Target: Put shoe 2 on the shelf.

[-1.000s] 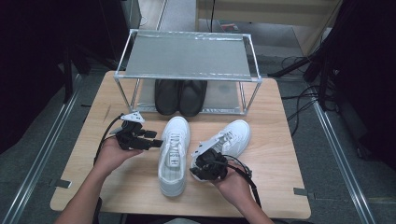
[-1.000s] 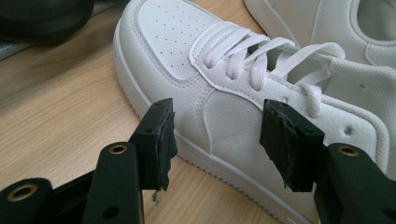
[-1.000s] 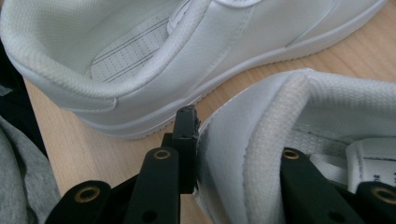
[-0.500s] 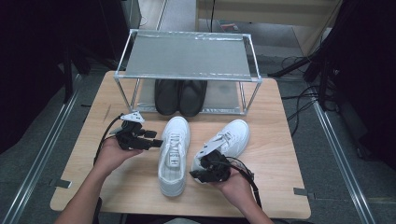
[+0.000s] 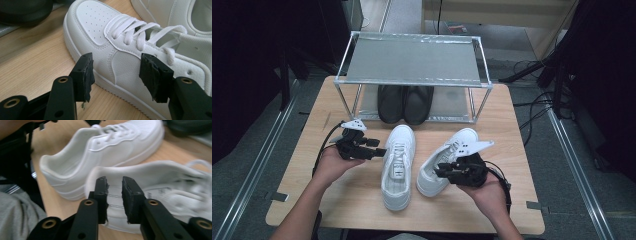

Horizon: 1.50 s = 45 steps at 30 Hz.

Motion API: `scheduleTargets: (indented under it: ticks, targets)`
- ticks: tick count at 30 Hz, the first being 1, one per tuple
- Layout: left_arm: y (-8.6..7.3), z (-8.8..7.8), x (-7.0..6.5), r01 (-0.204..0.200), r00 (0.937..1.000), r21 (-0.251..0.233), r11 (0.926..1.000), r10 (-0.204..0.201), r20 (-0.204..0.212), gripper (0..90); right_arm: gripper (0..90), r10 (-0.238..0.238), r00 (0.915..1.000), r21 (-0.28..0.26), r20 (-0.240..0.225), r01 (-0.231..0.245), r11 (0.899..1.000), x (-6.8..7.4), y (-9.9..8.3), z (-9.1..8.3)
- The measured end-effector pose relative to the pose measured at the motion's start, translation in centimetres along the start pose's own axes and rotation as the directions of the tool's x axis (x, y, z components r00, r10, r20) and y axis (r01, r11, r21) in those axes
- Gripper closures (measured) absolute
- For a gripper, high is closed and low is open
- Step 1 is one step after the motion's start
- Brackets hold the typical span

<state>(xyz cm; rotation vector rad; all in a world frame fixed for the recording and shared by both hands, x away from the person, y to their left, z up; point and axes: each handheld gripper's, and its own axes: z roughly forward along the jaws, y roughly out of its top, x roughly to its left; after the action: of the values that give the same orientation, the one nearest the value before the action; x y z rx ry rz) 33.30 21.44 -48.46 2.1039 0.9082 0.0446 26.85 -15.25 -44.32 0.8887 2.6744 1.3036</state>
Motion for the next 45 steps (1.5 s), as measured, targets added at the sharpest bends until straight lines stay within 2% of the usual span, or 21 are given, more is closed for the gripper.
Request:
scheduleTargets:
  ticks: [2,5,12,15,17,21,25,28,35,45]
  targets:
    - [0.0,0.1,0.1,-0.001,1.0000,0.000,1.0000,0.001,0.002,45.0,83.9,0.019,0.9996,-0.012,0.020,-0.019,1.000,-0.8,-0.3,-0.5]
    - [0.1,0.2,0.1,-0.001,1.0000,-0.007,1.0000,0.001,0.005,45.1,90.0,0.053,0.9967,-0.017,0.061,-0.052,0.998,-2.1,-0.8,-1.0]
    - [0.1,0.4,0.1,-0.011,0.9999,-0.013,0.9999,0.011,0.007,44.8,90.0,0.108,0.9842,-0.042,0.140,-0.103,0.994,-4.6,-1.8,-1.5]
    - [0.1,0.4,0.1,-0.015,0.9999,-0.011,0.9998,0.015,0.005,44.7,90.0,0.137,0.9756,-0.044,0.172,-0.131,0.990,-5.8,-2.2,-1.6]
    - [0.1,0.4,0.1,-0.017,0.9999,-0.015,0.9997,0.017,0.002,44.5,90.0,0.156,0.9670,-0.050,0.201,-0.149,0.988,-6.7,-2.4,-1.6]
    - [0.1,0.3,0.1,-0.014,0.9999,-0.021,0.9997,0.014,0.000,43.9,90.0,0.215,0.9488,-0.072,0.231,-0.204,0.976,-8.6,-2.8,-1.5]
    - [0.0,0.1,0.0,-0.017,0.9999,-0.006,0.9998,0.017,-0.002,43.3,90.0,0.236,0.9409,-0.074,0.243,-0.224,0.972,-9.6,-2.9,-1.2]
    - [-0.1,0.0,-0.1,-0.016,0.9999,-0.002,0.9999,0.016,-0.005,42.7,90.0,0.242,0.9402,-0.072,0.240,-0.231,0.970,-10.0,-2.9,-0.8]
    - [-0.7,-0.5,-0.2,-0.009,0.9999,-0.016,0.9998,0.009,-0.014,42.6,90.0,0.229,0.9446,-0.063,0.236,-0.220,0.973,-10.3,-2.6,-0.5]
    - [-1.6,-1.3,-0.3,0.005,0.9994,-0.026,0.9997,-0.006,-0.034,42.6,90.0,0.233,0.9512,-0.064,0.202,-0.225,0.972,-11.2,-1.9,0.0]
